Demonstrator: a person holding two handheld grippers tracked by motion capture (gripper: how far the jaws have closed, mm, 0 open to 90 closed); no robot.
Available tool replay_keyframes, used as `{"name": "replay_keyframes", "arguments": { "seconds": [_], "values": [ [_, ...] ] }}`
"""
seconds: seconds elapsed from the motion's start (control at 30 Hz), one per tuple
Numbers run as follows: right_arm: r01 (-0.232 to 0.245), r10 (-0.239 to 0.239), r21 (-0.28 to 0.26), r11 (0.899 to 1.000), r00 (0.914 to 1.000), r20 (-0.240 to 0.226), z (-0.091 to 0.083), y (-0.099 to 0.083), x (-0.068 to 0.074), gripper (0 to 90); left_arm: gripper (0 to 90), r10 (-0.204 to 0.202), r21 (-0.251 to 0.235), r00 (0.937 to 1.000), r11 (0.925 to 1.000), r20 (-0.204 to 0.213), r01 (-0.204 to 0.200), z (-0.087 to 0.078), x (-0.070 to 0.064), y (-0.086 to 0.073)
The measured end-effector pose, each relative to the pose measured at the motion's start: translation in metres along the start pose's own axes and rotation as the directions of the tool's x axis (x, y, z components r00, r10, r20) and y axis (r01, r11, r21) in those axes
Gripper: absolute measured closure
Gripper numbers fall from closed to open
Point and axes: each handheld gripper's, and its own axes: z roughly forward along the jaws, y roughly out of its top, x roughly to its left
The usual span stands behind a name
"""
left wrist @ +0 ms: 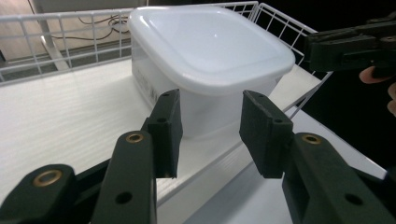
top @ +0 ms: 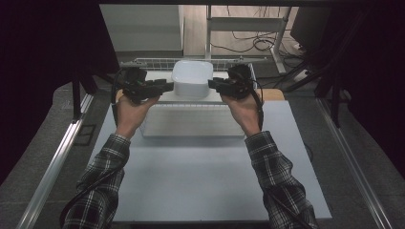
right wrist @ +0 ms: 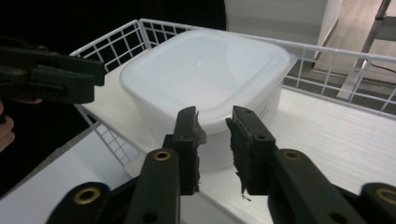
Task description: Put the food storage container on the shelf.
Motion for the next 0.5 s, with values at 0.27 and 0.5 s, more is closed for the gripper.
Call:
{"name": "replay_keyframes", "arguments": {
  "seconds": [0.27, 0.5],
  "values": [
    [0.047, -0.045, 0.04, 0.998, 0.9981, -0.042, 0.01, -0.012, 0.01, 88.0, 57.9, -0.005, -0.004, 0.9999, 1.0, 0.012, 0.006, -0.002, 0.001, -0.014],
    [0.017, -0.016, 0.035, 0.999, 0.9997, -0.015, 0.015, -0.008, 0.001, 88.5, 57.5, 0.006, 0.002, 0.9998, 1.0, 0.021, -0.006, -0.003, 0.0, -0.018]
  ]
}}
